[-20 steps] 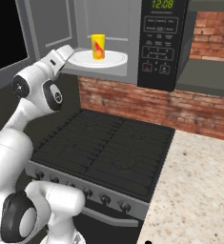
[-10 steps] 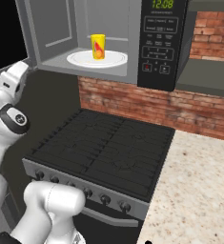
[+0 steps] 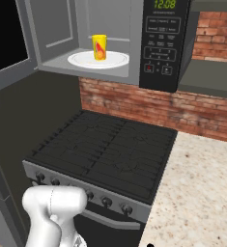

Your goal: Place the microwavable item in the microwave. Then, close the microwave door and press the start button.

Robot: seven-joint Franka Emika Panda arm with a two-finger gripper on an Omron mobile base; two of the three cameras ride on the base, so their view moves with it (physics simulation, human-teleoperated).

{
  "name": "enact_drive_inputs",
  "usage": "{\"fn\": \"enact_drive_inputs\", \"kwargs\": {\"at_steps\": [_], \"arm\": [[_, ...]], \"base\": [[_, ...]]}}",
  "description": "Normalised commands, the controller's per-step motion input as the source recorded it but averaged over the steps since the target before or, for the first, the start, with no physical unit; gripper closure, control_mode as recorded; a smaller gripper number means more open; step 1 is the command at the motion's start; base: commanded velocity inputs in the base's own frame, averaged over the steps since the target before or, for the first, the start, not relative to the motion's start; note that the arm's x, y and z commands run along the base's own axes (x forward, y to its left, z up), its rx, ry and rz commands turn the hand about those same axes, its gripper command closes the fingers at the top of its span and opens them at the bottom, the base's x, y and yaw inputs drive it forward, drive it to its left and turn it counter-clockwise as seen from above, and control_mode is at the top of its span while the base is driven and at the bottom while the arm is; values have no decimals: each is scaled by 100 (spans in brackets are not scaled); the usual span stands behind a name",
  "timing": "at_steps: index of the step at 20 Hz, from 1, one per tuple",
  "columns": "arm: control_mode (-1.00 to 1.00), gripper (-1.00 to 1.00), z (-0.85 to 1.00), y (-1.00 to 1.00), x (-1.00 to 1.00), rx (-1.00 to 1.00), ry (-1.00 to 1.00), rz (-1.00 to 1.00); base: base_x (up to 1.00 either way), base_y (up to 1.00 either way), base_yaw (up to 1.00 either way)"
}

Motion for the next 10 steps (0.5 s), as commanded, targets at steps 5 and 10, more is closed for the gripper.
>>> {"fn": "enact_drive_inputs", "kwargs": {"at_steps": [5,10], "arm": [[-100,-100,-28,14,-100,-11,-13,-1],[-100,-100,-38,25,-100,-9,-11,-3]], "base": [[0,0,0],[0,0,0]]}}
